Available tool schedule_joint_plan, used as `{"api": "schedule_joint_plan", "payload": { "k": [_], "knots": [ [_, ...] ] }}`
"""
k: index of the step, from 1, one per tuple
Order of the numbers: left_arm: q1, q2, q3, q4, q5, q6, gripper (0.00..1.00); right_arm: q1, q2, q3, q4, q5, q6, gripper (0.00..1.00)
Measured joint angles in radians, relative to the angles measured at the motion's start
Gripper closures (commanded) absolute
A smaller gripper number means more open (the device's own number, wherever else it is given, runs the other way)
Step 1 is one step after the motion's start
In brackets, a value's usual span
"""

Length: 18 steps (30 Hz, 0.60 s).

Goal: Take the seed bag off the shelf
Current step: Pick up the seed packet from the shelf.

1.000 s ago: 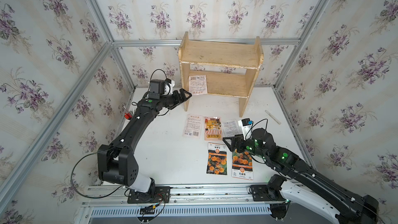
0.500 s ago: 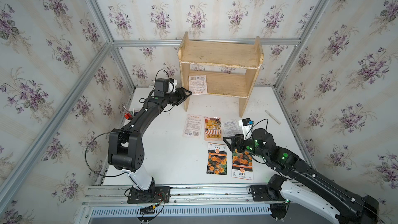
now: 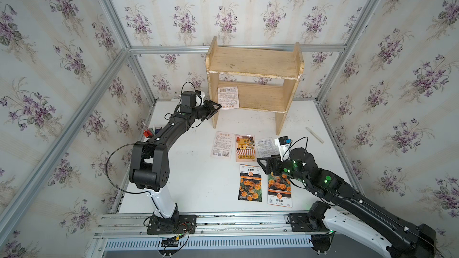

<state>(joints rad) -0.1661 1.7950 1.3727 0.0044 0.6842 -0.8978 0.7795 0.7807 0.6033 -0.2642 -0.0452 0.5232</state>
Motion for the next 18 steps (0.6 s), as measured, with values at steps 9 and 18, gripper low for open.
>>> {"api": "schedule_joint_plan", "payload": {
  "k": [9,18],
  "knots": [
    [0.000,0.021,0.017,0.026,0.018,-0.032,0.66,0.000,0.007,0.000,0.000,0.003,0.000,0.06],
    [0.000,0.043,0.035,0.036,0.049,-0.060,0.85,0.000,0.005,-0.003,0.001,0.003,0.000,0.06]
  ]
}}
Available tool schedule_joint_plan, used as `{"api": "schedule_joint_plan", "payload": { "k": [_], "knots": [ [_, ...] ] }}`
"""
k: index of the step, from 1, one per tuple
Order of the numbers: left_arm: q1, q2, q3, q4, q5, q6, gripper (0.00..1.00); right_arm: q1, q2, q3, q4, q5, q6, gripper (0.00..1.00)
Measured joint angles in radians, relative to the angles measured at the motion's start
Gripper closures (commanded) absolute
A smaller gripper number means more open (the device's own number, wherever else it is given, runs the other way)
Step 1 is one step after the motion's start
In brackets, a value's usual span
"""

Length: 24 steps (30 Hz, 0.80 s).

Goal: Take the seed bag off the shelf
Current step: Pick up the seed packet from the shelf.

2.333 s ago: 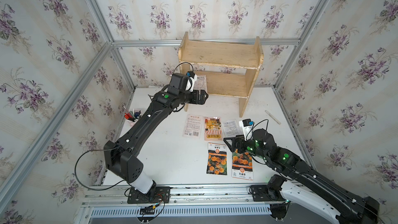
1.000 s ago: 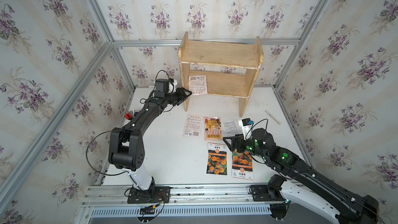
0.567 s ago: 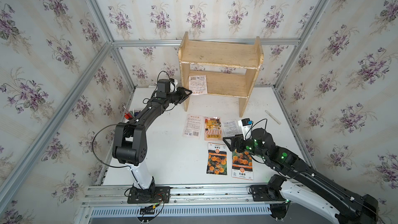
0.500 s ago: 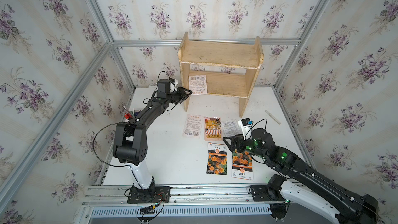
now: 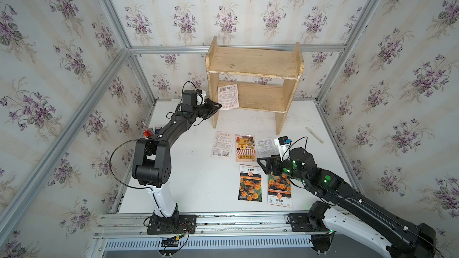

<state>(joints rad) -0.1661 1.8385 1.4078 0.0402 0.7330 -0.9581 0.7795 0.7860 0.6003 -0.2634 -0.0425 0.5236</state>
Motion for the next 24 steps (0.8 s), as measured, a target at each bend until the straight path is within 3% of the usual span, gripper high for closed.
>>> {"api": "schedule_joint_plan", "payload": {
  "k": [7,17,24],
  "knots": [
    [0.000,-0.003,0.000,0.017,0.018,-0.011,1.00,0.000,-0.001,-0.004,-0.001,0.000,0.000,0.06],
    [0.000,-0.112,-0.093,0.021,0.044,-0.002,1.00,0.000,-0.042,-0.007,0.014,0.017,0.035,0.07],
    [-0.002,-0.260,-0.230,-0.004,0.105,0.065,1.00,-0.001,-0.037,-0.016,0.140,-0.011,0.132,0.08]
  ]
}}
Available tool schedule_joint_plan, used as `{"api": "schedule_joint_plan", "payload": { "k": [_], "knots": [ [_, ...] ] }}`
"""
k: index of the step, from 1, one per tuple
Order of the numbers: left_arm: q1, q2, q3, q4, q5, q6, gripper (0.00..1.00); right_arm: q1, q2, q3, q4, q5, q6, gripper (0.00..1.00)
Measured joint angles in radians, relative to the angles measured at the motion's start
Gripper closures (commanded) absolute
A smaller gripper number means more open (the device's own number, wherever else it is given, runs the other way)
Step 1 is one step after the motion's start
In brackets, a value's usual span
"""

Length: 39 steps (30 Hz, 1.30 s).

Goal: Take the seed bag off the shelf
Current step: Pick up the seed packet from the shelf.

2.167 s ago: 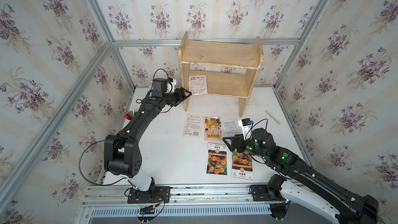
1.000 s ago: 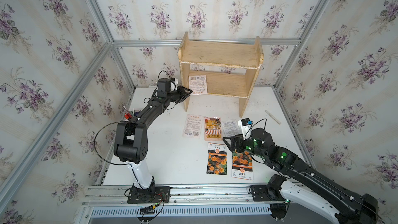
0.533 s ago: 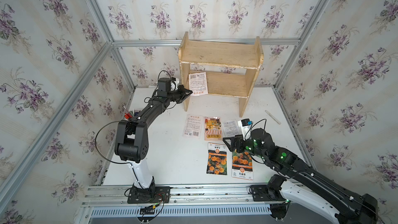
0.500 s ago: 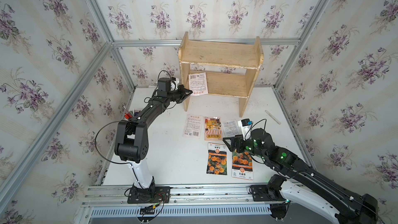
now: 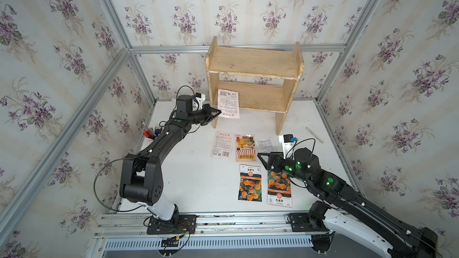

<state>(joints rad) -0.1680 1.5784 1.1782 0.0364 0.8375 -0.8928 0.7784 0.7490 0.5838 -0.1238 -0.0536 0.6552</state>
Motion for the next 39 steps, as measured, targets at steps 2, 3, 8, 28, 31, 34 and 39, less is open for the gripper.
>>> {"api": "schedule_joint_plan", "payload": {
  "k": [2,3,8,28,31,34,39],
  "knots": [
    [-0.002,-0.060,-0.056,-0.013,0.022,0.026,1.00,-0.001,0.017,0.003,0.042,-0.032,0.019,0.08],
    [-0.003,-0.092,-0.083,-0.020,0.034,0.038,1.00,-0.001,0.027,0.006,0.060,-0.052,0.033,0.08],
    [-0.008,-0.275,-0.214,-0.020,0.083,0.076,1.00,-0.023,0.055,0.018,0.158,-0.152,0.074,0.09],
    [-0.155,-0.702,-0.406,-0.014,0.173,0.100,1.00,-0.072,0.177,0.124,0.364,-0.377,0.130,0.35],
    [-0.177,-0.719,-0.406,-0.019,0.173,0.100,1.00,-0.072,0.181,0.130,0.365,-0.381,0.132,0.47],
    [-0.193,-0.723,-0.406,-0.028,0.173,0.102,1.00,-0.072,0.181,0.138,0.364,-0.384,0.132,0.60],
    [-0.205,-0.716,-0.406,-0.061,0.172,0.113,1.00,-0.072,0.177,0.155,0.360,-0.385,0.130,0.79]
  ]
}}
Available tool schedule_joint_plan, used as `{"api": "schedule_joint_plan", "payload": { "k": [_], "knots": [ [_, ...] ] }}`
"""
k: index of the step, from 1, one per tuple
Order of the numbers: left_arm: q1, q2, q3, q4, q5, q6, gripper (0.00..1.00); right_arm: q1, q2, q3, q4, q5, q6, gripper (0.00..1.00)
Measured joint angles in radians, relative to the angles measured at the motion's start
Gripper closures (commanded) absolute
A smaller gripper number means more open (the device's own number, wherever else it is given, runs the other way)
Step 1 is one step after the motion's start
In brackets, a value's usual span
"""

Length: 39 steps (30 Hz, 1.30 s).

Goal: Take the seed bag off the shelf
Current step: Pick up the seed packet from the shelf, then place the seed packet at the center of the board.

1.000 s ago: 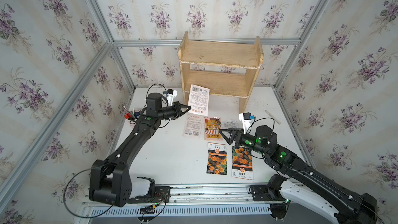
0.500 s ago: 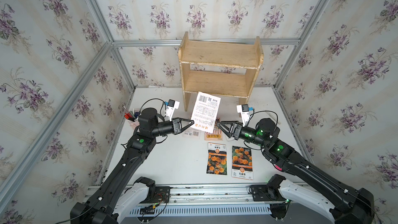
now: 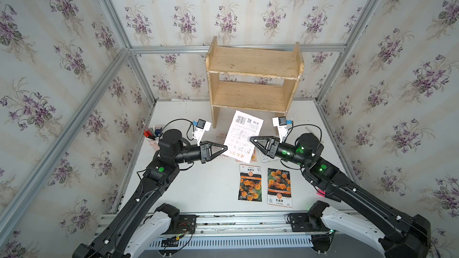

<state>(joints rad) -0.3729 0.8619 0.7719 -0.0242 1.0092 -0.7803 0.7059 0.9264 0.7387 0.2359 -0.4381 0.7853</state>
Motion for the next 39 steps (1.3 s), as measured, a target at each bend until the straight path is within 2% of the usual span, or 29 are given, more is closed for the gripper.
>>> {"api": "schedule_joint_plan", "payload": {
  "k": [5,8,10,13,14,17,20,28,39],
  "knots": [
    [-0.002,0.008,0.000,-0.006,-0.001,0.010,0.98,0.000,-0.003,0.003,-0.013,0.000,0.000,0.96],
    [-0.005,0.012,0.003,-0.010,-0.006,0.014,0.86,0.000,-0.003,0.003,-0.017,0.001,-0.001,1.00],
    [-0.006,0.015,0.012,-0.020,-0.009,0.023,0.75,0.000,-0.003,0.003,-0.017,0.001,-0.001,1.00],
    [-0.006,0.019,0.042,-0.072,-0.022,0.048,0.52,0.000,0.000,0.003,-0.018,0.001,-0.001,1.00],
    [-0.006,0.021,0.057,-0.101,-0.033,0.063,0.46,0.000,0.002,0.003,-0.021,0.001,-0.001,1.00],
    [-0.006,0.025,0.110,-0.206,-0.076,0.126,0.18,0.000,-0.001,-0.006,-0.039,0.010,-0.003,1.00],
    [-0.006,0.034,0.154,-0.317,-0.127,0.189,0.00,0.000,-0.008,-0.021,-0.085,0.031,-0.006,1.00],
    [-0.006,0.029,0.215,-0.566,-0.275,0.301,0.00,0.071,0.026,-0.075,-0.167,0.107,-0.023,1.00],
    [-0.006,-0.126,0.260,-0.782,-0.527,0.389,0.00,0.286,0.302,-0.118,-0.053,0.217,0.008,1.00]
  ]
}}
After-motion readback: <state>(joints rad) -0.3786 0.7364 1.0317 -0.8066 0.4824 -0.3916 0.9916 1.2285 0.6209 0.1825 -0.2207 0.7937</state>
